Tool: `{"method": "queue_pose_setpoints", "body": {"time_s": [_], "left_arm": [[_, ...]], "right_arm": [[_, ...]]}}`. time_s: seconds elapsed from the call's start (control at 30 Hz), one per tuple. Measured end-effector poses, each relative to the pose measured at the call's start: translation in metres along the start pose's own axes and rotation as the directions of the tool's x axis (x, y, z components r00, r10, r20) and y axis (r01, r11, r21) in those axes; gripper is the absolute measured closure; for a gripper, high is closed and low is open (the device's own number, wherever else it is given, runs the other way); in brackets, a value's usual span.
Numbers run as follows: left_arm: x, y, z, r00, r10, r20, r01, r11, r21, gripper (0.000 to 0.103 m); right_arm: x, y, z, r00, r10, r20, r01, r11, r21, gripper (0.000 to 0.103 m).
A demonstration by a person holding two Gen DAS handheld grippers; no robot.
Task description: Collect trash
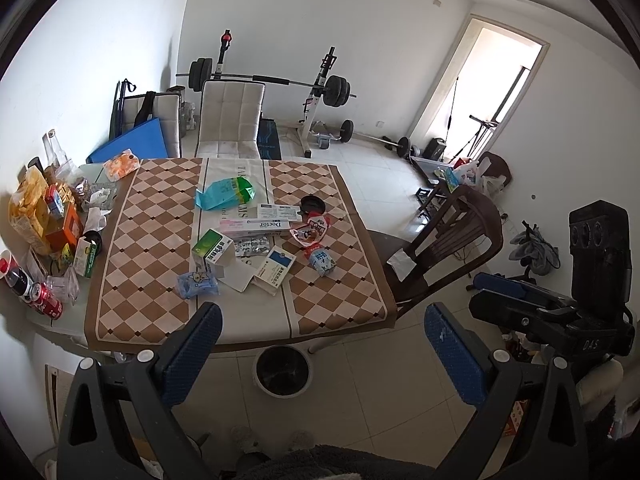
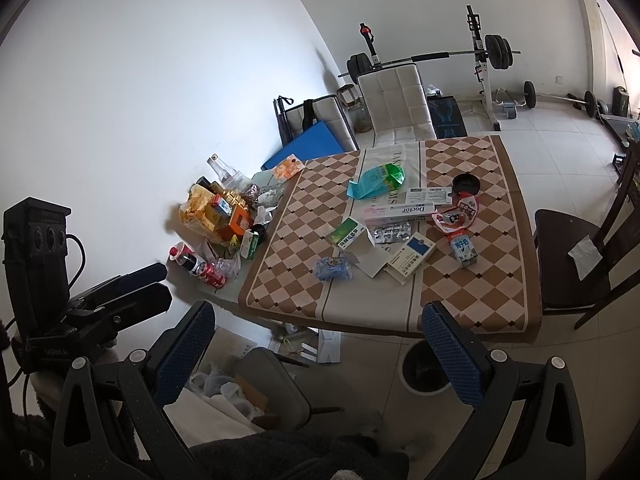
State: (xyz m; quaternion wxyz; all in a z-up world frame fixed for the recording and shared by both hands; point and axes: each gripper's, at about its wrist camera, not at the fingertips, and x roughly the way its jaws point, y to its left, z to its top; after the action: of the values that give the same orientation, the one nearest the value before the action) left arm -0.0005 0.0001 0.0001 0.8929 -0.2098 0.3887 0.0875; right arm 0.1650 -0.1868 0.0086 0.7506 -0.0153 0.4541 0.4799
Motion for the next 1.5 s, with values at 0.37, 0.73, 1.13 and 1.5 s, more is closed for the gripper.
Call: {"method": "queue_pose_setpoints", "body": {"time_s": [0.37, 0.73, 1.13, 1.5], "left_arm": [[0.002, -0.005, 0.015, 1.000, 0.001, 0.003, -0.001, 1.000, 0.002, 0.000], [0.001, -0.004, 0.012, 1.000, 0.001, 0.007, -0.001, 1.000, 0.002, 0.000], [0.001, -0.005, 0.012, 1.000, 0.000, 0.011, 0.000, 1.000, 0.004, 0.000], [0.001, -0.005, 0.012, 1.000, 0.000, 0.013, 0.000, 1.000, 0.005, 0.000]], "right_arm": [[-0.006, 0.004, -0.005, 1.000, 0.000, 0.002, 0.000, 1.000, -0.005, 0.000], [-0.007, 0.007, -0.007, 1.000, 0.004, 0.001, -0.004, 1.000, -0.008, 0.000], [-0.009, 0.015, -0.012, 1.000, 0.004, -0.002, -0.004, 1.000, -0.010, 0.000], [-0.010, 0.023, -0.019, 1.000, 0.011, -0.002, -0.011, 1.000, -0.015, 0.000]]}}
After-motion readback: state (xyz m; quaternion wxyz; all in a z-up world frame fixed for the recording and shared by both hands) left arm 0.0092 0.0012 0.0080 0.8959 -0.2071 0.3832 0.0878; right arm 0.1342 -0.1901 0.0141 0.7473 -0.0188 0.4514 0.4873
